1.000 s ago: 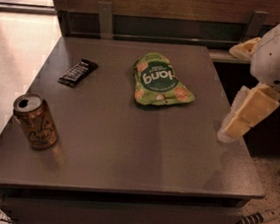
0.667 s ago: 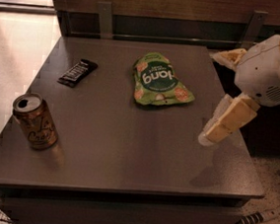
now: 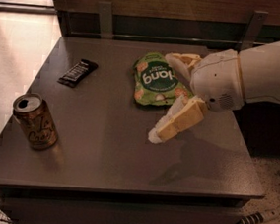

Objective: Knock orange can over

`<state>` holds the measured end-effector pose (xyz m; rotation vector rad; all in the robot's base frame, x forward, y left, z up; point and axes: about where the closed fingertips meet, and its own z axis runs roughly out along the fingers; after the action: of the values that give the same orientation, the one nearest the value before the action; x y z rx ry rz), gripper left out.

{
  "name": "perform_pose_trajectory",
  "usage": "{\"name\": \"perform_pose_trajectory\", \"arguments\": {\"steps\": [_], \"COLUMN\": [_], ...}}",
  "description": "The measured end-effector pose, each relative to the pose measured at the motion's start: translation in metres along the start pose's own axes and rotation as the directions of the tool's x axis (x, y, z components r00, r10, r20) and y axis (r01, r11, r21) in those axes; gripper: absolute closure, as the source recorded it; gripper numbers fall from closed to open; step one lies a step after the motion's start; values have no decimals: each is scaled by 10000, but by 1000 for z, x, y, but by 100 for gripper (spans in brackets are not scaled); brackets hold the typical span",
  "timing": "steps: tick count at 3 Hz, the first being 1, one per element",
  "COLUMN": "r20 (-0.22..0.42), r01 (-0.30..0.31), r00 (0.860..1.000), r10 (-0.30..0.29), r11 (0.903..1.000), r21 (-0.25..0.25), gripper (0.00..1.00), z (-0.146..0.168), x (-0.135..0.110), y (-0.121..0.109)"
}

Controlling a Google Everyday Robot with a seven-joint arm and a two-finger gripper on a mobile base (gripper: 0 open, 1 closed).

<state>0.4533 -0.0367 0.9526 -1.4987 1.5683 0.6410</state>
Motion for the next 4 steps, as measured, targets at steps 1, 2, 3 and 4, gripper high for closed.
{"name": "perform_pose_trajectory", "arguments": {"steps": [1, 2, 3, 4], "r20": [99, 722, 1503, 1983], "r01": [26, 39, 11, 48], "r00": [9999, 9974, 9886, 9800], "r10": [-26, -38, 60, 184], "r11": [10000, 10000, 9989, 9932], "r21": [31, -5, -477, -1160], "gripper": [0, 0, 0, 0], "z": [8, 39, 84, 122], "x": [-2, -5, -12, -21], "y": [2, 6, 13, 18]}}
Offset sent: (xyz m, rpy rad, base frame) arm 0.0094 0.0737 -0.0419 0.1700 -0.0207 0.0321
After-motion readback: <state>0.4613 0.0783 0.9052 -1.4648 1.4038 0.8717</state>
